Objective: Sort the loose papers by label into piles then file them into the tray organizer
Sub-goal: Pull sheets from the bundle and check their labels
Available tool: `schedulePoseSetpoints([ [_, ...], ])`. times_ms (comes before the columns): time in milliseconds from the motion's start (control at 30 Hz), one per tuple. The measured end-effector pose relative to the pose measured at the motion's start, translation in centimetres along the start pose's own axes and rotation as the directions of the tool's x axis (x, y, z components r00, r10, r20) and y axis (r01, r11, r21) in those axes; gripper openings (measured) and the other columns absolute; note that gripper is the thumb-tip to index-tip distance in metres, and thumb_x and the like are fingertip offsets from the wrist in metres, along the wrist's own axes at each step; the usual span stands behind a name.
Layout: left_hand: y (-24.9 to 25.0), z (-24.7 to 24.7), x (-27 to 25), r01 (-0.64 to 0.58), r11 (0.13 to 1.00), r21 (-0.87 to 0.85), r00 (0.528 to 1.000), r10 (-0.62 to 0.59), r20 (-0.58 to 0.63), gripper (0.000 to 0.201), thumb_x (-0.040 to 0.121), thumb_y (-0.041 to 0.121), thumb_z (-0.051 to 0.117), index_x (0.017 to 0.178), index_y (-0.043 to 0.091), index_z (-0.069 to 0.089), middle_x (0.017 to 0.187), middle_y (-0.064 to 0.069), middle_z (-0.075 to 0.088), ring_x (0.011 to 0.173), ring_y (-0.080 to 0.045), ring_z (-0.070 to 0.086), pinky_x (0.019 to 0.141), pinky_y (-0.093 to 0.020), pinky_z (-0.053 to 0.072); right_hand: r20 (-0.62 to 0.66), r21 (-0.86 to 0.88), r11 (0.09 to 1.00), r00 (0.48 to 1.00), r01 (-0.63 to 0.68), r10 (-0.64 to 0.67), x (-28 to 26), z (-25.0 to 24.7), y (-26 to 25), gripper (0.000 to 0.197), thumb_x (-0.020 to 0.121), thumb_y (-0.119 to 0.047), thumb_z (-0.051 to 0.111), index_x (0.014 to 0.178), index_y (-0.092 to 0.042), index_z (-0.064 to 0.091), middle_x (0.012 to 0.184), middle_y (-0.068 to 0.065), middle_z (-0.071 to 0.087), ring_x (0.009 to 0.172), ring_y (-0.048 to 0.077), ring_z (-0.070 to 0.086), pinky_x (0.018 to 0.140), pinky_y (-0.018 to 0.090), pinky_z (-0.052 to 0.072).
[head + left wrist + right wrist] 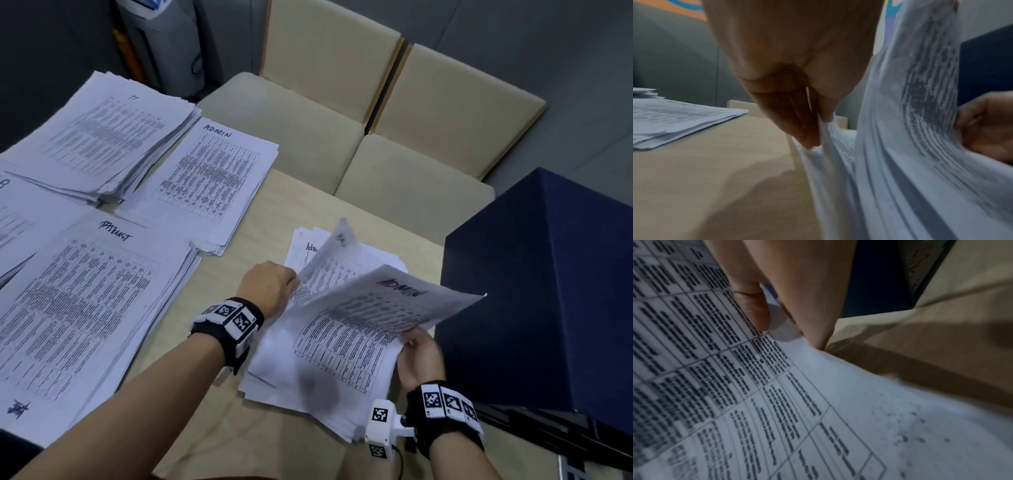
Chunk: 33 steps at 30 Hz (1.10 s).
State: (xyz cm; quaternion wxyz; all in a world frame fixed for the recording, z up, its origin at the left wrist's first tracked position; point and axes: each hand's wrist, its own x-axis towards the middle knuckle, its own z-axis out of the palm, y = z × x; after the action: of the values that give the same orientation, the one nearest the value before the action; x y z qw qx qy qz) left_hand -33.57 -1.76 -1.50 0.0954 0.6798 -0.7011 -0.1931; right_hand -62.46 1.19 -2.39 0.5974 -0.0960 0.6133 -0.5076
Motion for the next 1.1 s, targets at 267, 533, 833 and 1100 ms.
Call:
schedulePoseSetpoints([
  [267,1.4,-1.4,-1.6,0.178,0.505,-0.845,0.98,-0.014,0.198,0.044,0.075,-0.027,0.044,0.084,0.002,0.077,0.079,0.001,0.075,0.074,-0.002,0.068,0.07,-0.014,0.051,-0.04,-0.146,0.989,0.999,0.031,-0.037,-0.4,0.5,-0.4,0.024,0.082,0.018,0.05,0.087,-0.002,0.063,0.072,0.01,0.069,0.069,0.025,0.065,0.064,0.036,0.053],
  [533,-0.4,2.4,-1.0,0.484,0.744,-0.461,0.861,-0.498,0.099,0.023,0.088,0.022,0.068,0.107,0.012,0.059,0.1,-0.003,0.064,0.093,-0.025,0.062,0.081,-0.033,0.049,-0.053,-0.128,0.989,0.995,0.079,-0.086,-0.3,0.0,-0.4,0.02,0.085,0.018,0.055,0.09,0.0,0.06,0.086,0.019,0.069,0.075,0.026,0.071,0.066,0.033,0.06],
  [833,0.6,0.9,0.5,0.282,0.924,-0.26,0.956,-0.293,-0.006,0.05,0.1,0.042,0.048,0.06,0.013,0.048,0.059,-0.004,0.054,0.064,-0.031,0.056,0.055,-0.03,0.035,-0.042,-0.12,0.991,0.997,0.062,-0.067,0.5,-1.1,-0.2,0.03,0.085,0.017,0.055,0.114,0.013,0.06,0.103,0.025,0.069,0.094,0.033,0.068,0.085,0.041,0.056],
  [1100,-0.1,-1.1,-0.1,0.024,1.0,-0.015,0.998,-0.025,-0.054,0.049,0.101,0.042,0.046,0.06,0.015,0.041,0.056,0.001,0.047,0.057,-0.026,0.048,0.053,-0.031,0.039,-0.049,-0.061,0.997,0.998,0.045,-0.048,1.0,-1.4,-0.5,0.025,0.084,0.018,0.047,0.092,-0.003,0.058,0.087,0.015,0.068,0.078,0.029,0.067,0.062,0.034,0.057],
])
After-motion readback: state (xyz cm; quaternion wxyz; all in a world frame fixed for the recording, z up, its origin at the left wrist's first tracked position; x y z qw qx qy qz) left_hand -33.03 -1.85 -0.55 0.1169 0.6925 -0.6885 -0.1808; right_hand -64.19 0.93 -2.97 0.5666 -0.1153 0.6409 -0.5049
